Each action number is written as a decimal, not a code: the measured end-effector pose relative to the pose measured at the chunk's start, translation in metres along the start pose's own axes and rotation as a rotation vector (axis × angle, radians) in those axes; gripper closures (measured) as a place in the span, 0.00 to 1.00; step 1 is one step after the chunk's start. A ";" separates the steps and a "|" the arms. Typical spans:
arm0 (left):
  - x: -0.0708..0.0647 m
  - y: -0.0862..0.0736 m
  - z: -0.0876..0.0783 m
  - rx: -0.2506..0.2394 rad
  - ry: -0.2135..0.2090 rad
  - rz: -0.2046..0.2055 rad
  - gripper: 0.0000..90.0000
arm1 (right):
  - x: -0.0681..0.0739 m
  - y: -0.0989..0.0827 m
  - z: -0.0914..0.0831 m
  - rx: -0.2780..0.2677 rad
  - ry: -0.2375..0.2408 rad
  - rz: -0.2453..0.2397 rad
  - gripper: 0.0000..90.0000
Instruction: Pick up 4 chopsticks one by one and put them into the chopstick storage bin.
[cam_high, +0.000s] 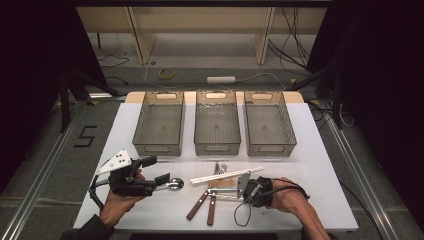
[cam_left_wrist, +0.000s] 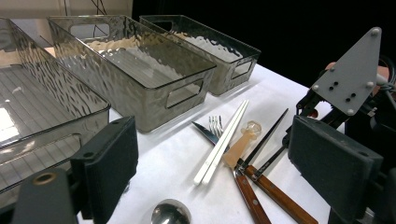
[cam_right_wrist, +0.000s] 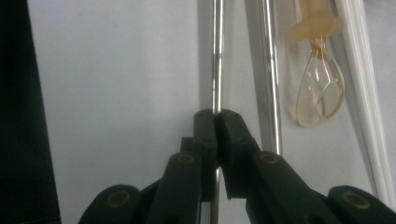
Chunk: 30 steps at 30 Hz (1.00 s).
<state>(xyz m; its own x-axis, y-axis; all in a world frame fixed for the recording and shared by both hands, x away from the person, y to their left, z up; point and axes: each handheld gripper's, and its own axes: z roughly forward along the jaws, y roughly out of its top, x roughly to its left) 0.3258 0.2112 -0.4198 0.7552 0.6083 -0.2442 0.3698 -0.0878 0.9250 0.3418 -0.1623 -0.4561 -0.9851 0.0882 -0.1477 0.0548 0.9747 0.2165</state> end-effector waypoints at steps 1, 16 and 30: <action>0.000 0.000 0.000 0.005 0.003 0.008 0.17 | 0.000 0.001 -0.002 -0.001 0.003 -0.004 0.96; -0.015 0.000 0.027 0.178 -0.068 0.087 0.18 | 0.000 0.018 -0.025 -0.076 -0.041 -0.022 0.96; -0.039 -0.007 0.066 0.452 -0.168 0.251 0.31 | 0.006 0.060 -0.029 -0.061 -0.042 -0.108 0.96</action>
<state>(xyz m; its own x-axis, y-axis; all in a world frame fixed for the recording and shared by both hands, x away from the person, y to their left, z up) 0.3293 0.1357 -0.4361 0.9125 0.3942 -0.1095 0.3353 -0.5673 0.7522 0.3345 -0.1095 -0.4160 -0.9769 -0.0071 -0.2137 -0.0629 0.9648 0.2553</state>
